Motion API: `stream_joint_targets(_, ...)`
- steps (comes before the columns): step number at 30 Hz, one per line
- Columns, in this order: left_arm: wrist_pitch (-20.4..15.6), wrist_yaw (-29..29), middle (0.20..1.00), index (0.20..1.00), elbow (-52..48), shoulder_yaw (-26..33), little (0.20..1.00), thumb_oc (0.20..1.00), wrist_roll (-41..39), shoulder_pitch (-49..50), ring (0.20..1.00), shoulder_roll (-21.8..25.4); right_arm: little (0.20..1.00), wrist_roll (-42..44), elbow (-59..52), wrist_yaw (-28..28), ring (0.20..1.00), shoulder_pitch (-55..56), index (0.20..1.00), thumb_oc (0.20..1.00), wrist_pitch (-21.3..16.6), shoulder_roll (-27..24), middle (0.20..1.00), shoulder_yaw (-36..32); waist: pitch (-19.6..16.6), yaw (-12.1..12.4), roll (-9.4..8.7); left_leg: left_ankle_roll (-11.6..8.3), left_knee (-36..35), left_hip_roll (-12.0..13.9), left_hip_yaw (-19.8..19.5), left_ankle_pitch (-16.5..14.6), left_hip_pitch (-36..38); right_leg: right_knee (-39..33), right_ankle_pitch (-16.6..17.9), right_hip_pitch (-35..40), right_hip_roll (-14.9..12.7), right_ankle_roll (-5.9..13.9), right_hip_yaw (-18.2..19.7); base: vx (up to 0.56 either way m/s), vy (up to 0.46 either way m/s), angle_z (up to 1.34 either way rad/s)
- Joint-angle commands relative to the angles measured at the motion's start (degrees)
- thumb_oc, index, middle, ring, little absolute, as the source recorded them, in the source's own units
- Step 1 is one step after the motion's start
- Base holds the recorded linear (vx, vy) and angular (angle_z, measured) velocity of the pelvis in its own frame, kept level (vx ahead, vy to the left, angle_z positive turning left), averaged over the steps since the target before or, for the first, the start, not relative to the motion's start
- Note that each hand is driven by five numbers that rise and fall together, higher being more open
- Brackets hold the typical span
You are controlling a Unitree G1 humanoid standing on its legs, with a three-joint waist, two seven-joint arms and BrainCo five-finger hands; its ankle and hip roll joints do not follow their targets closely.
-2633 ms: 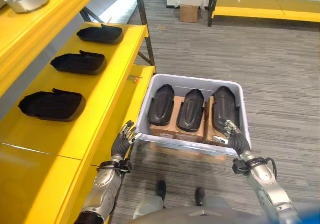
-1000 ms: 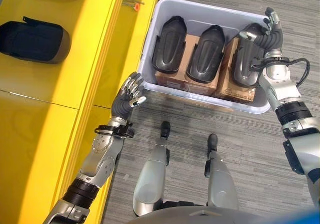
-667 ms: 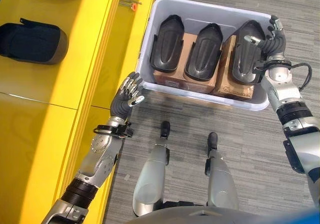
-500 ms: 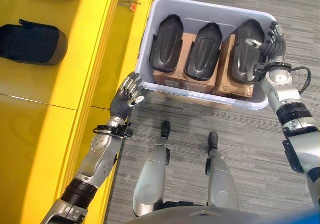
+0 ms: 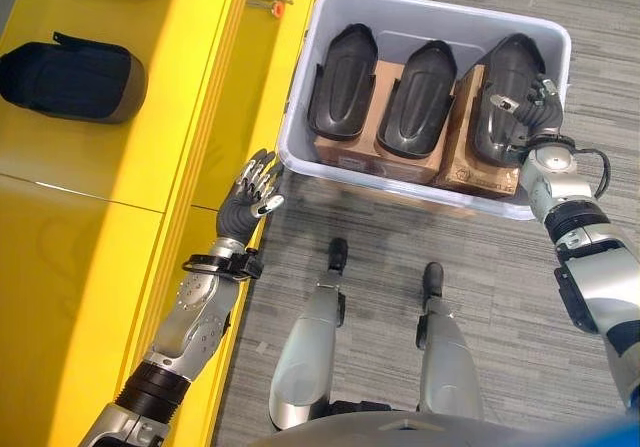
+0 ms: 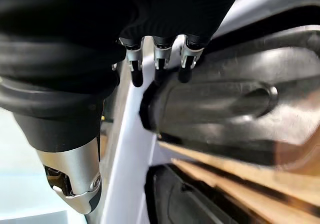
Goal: Move parts from the plastic box to the shelf.
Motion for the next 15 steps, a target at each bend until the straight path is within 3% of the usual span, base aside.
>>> stream_joint_targets(1, -3.3, -0.8, 1.000, 1.000, -6.4, -0.3, 1.000, 1.000, -0.1, 1.7, 1.000, 1.3, 1.000, 2.1, 1.4, 0.2, 1.000, -3.8, 1.000, 1.000, -1.1, 0.2, 1.000, 1.4, -1.4, 0.2, 0.22, 0.71, 5.6, 0.5, -2.6, -5.7, -4.1, 1.6, -1.2, -0.6, -2.8, -0.85, -1.9, 0.00, -0.007, 0.04)
stream_joint_targets(15, -3.1, -0.4, 1.000, 1.000, -6.3, -2.6, 1.000, 1.000, 0.6, -0.3, 1.000, 0.4, 1.000, 4.0, 10.5, 0.6, 1.000, -4.8, 1.000, 1.000, 0.5, 2.7, 1.000, -0.7, 0.2, 2.3, 1.95, 0.84, 6.5, -0.2, -3.8, -5.5, -6.5, 3.1, -2.2, -2.1, -2.7, -1.08, -3.0, 0.00, -0.010, 0.05)
